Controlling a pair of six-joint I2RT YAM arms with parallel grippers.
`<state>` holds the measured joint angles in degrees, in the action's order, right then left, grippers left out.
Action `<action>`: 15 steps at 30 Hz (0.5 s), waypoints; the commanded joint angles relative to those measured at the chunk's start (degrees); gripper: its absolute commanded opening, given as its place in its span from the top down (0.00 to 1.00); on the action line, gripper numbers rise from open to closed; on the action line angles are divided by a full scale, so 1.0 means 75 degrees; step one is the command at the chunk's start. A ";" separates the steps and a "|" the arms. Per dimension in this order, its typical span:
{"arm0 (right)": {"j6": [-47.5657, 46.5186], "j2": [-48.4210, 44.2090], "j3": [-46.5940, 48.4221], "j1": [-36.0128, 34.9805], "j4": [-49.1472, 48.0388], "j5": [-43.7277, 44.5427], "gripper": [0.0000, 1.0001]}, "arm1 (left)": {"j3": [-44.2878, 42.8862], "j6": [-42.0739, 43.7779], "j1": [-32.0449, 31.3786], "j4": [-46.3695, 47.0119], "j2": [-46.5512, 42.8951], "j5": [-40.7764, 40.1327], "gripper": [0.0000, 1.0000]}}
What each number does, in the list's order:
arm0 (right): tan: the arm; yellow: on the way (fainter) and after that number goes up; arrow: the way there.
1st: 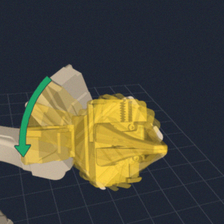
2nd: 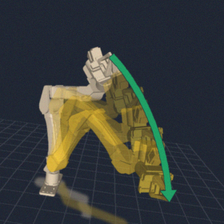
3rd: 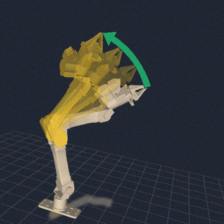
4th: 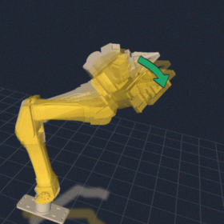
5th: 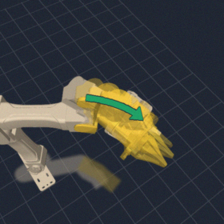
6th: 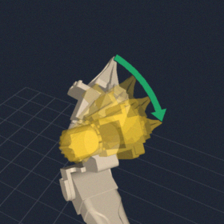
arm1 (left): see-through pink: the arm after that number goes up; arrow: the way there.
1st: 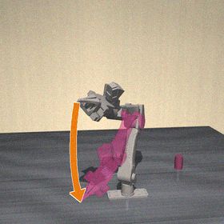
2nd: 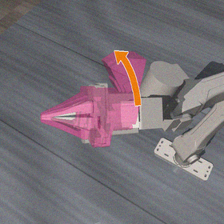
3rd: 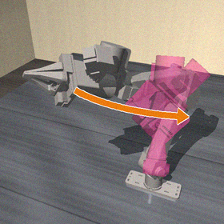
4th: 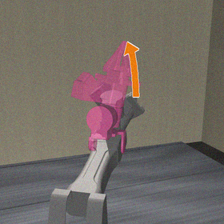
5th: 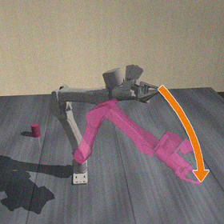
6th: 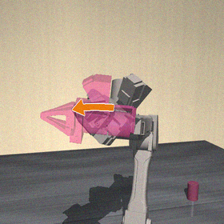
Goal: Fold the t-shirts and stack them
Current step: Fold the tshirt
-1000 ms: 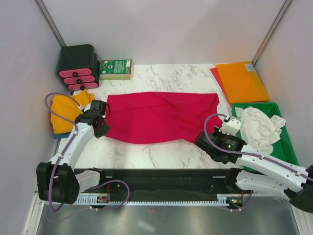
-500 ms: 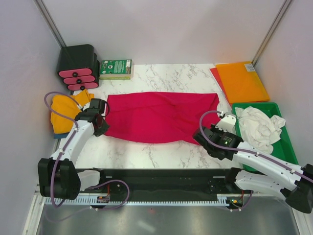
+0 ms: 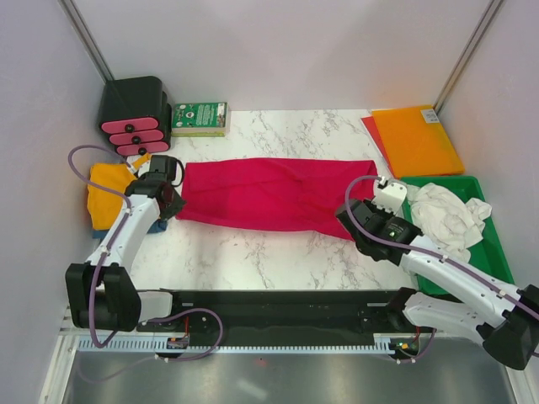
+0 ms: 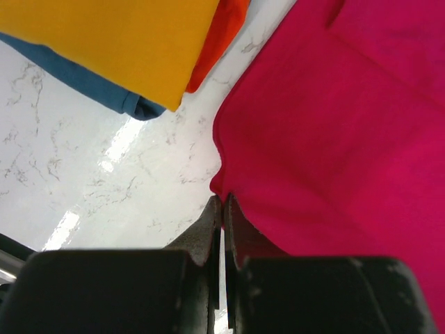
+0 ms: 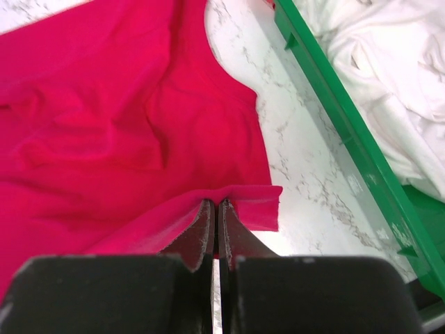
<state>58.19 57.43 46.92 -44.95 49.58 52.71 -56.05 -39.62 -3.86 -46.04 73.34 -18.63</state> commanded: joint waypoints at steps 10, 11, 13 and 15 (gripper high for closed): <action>-0.1723 0.1014 0.0799 0.1070 -0.1968 -0.0195 1.00 | -0.0870 0.0032 0.0046 0.0865 0.0919 -0.0211 0.98; -0.1863 0.1049 0.0811 0.1153 -0.2063 -0.0265 1.00 | -0.0928 0.0044 0.0046 0.0947 0.0990 -0.0211 0.98; -0.1993 0.1213 0.0846 0.1422 -0.2309 -0.0348 1.00 | -0.0975 0.0021 0.0046 0.1006 0.1131 -0.0234 0.98; -0.2168 0.1354 0.0916 0.1680 -0.2450 -0.0453 1.00 | -0.1046 0.0032 0.0046 0.1111 0.1342 -0.0211 0.98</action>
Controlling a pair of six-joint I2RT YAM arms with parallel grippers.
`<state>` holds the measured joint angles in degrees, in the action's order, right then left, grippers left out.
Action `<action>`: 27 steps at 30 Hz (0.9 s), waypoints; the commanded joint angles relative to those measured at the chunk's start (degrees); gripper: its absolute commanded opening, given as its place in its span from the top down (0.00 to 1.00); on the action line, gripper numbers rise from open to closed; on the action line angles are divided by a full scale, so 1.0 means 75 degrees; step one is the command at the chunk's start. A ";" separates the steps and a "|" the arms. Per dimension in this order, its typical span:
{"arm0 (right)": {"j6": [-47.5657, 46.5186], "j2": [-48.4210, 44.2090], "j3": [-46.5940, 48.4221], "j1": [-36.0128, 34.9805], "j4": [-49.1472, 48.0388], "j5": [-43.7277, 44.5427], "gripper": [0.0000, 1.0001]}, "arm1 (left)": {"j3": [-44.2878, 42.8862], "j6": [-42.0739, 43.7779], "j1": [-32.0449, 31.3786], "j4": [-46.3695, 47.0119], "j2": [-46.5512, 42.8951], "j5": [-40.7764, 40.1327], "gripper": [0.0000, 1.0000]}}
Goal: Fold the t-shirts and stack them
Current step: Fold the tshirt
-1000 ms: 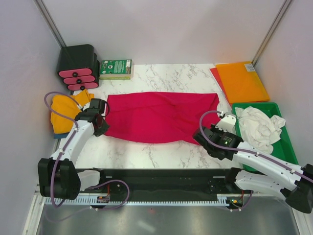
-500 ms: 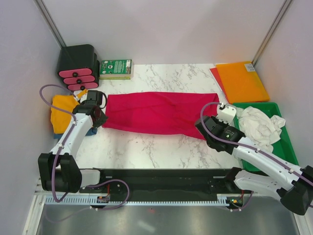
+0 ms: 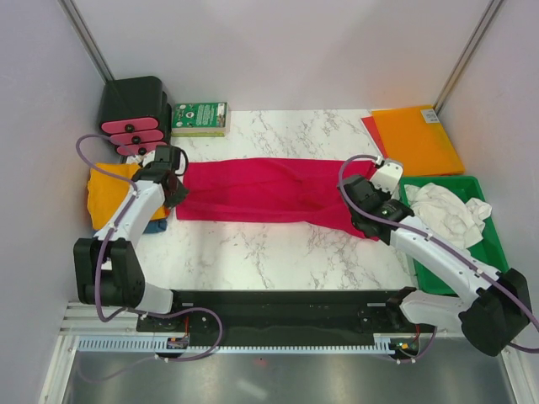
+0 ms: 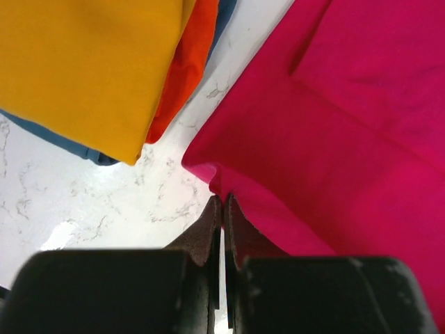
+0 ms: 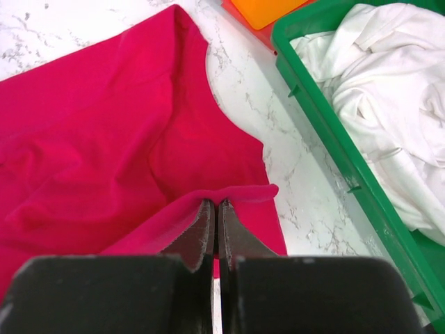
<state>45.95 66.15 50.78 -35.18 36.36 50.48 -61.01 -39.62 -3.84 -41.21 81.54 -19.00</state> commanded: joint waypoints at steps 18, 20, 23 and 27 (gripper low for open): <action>-0.0866 0.2205 0.1127 0.1011 -0.1894 -0.0426 1.00 | -0.1029 -0.0097 0.0148 0.0702 0.1784 -0.0349 0.98; -0.0854 0.2406 0.1244 0.1127 -0.1941 -0.0461 1.00 | -0.1099 -0.0132 0.0241 0.0725 0.1983 -0.0360 0.98; -0.0889 0.2769 0.1548 0.1186 -0.2023 -0.0496 1.00 | -0.1216 -0.0144 0.0335 0.0737 0.2206 -0.0337 0.98; -0.0936 0.3249 0.1783 0.1245 -0.2199 -0.0496 1.00 | -0.1368 -0.0214 0.0429 0.0749 0.2499 -0.0384 0.98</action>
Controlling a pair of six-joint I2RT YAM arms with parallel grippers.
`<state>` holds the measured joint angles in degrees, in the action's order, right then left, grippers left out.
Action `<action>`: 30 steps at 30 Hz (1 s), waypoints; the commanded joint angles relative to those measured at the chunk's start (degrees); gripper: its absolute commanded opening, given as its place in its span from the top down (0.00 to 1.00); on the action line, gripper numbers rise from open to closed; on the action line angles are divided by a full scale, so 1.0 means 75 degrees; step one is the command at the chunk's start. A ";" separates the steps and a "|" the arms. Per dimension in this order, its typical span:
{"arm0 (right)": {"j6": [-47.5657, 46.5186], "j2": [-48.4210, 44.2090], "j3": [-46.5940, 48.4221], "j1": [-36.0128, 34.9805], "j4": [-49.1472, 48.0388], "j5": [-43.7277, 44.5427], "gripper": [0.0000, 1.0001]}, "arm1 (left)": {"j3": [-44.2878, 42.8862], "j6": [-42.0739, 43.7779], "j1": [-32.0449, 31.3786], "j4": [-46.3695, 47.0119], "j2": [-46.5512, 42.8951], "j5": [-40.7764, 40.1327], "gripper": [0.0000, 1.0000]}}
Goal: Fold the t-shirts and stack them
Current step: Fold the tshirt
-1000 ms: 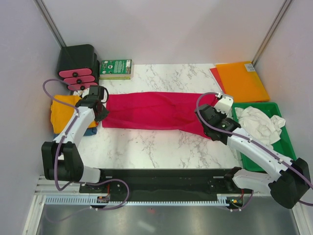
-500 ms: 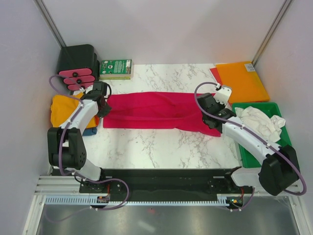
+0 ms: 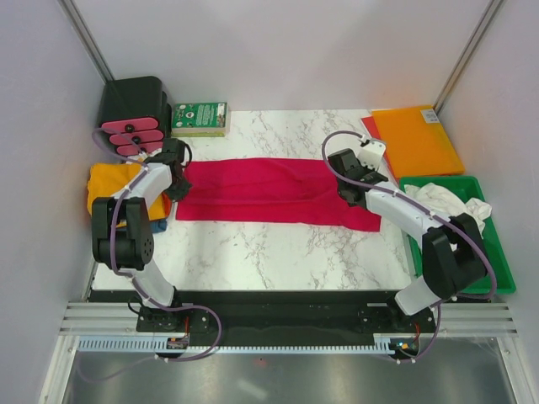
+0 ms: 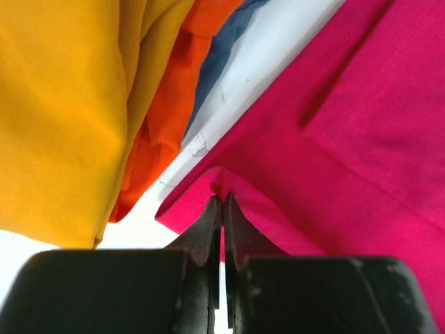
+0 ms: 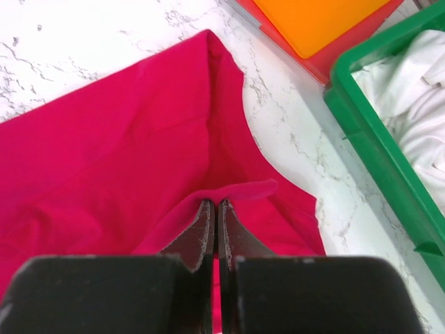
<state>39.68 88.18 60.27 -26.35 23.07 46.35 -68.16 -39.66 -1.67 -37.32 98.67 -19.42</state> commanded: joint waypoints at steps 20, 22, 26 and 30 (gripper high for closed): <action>-0.0193 0.1801 0.1139 0.0419 -0.0826 -0.0098 1.00 | -0.1271 -0.0150 0.0164 0.0242 0.1457 -0.0282 0.98; -0.0216 0.1836 0.1163 0.0431 -0.0861 -0.0133 1.00 | -0.1283 -0.0161 0.0164 0.0218 0.1457 -0.0305 0.98; -0.0333 0.1556 0.1081 0.0420 -0.1048 -0.0191 1.00 | -0.1283 -0.0232 0.0164 0.0195 0.1294 -0.0387 0.98; -0.0497 0.1274 0.1058 0.0420 -0.1201 -0.0215 1.00 | -0.1365 -0.0290 0.0106 0.0183 0.0954 -0.0352 0.75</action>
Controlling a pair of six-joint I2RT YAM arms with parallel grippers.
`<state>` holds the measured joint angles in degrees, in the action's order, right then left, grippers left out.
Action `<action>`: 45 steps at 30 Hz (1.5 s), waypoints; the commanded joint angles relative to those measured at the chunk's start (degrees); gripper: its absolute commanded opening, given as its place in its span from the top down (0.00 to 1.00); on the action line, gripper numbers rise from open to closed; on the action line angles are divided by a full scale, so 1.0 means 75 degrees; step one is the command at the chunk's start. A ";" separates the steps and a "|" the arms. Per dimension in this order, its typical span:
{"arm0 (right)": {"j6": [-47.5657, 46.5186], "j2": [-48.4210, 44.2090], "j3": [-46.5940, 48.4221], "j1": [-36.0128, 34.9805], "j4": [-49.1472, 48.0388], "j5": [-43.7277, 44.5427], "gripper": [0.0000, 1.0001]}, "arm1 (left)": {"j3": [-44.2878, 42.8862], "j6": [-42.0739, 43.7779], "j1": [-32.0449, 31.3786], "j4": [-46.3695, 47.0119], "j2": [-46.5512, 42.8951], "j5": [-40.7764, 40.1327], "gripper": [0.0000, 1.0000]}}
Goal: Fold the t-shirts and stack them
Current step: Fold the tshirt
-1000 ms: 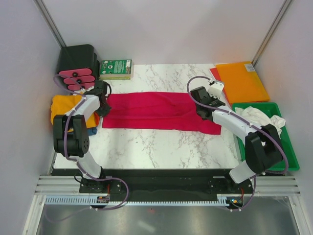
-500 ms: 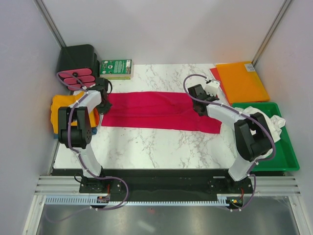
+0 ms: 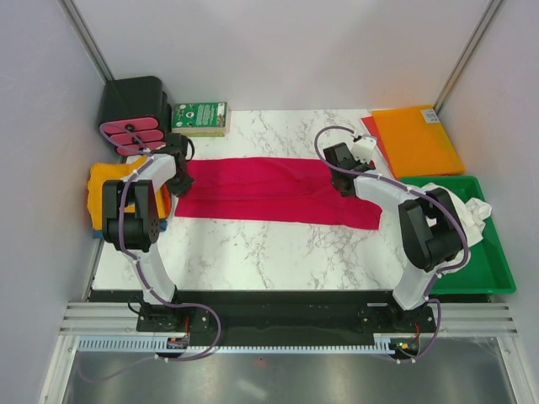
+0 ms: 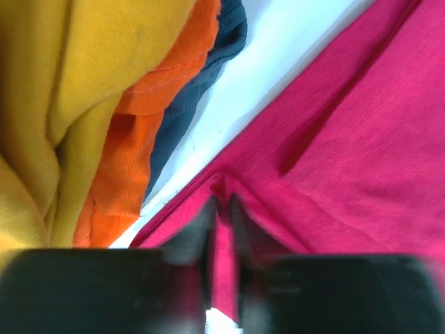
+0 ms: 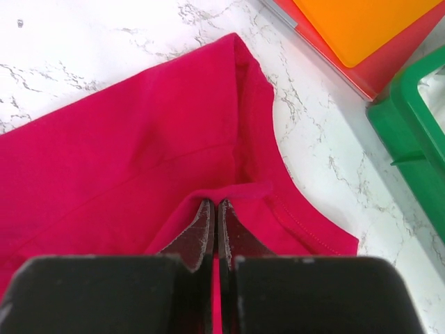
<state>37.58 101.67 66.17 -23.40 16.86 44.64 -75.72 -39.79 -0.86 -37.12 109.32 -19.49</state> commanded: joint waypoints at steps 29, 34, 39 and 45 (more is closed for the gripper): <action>0.0192 -0.2048 -0.1932 -0.0853 0.0107 -0.0995 1.00 | 0.0909 -0.0659 -0.1889 0.0192 -0.0785 0.0593 0.34; 0.0274 -0.1662 -0.2003 -0.0853 0.0130 -0.1218 1.00 | 0.0862 -0.0718 -0.1889 0.0204 -0.0420 0.0805 0.35; 0.0333 -0.1136 -0.1851 -0.0841 0.0119 -0.1463 1.00 | 0.0885 -0.0718 -0.1889 0.0250 -0.0291 0.0817 0.35; 0.0345 -0.0455 -0.1593 -0.0853 -0.0068 -0.1511 1.00 | 0.0920 -0.0718 -0.1889 0.0274 -0.0197 0.0864 0.35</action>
<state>39.29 95.72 51.46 -29.67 17.82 34.00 -69.04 -43.09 -15.14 -36.36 106.13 -14.46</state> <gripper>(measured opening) 0.007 0.654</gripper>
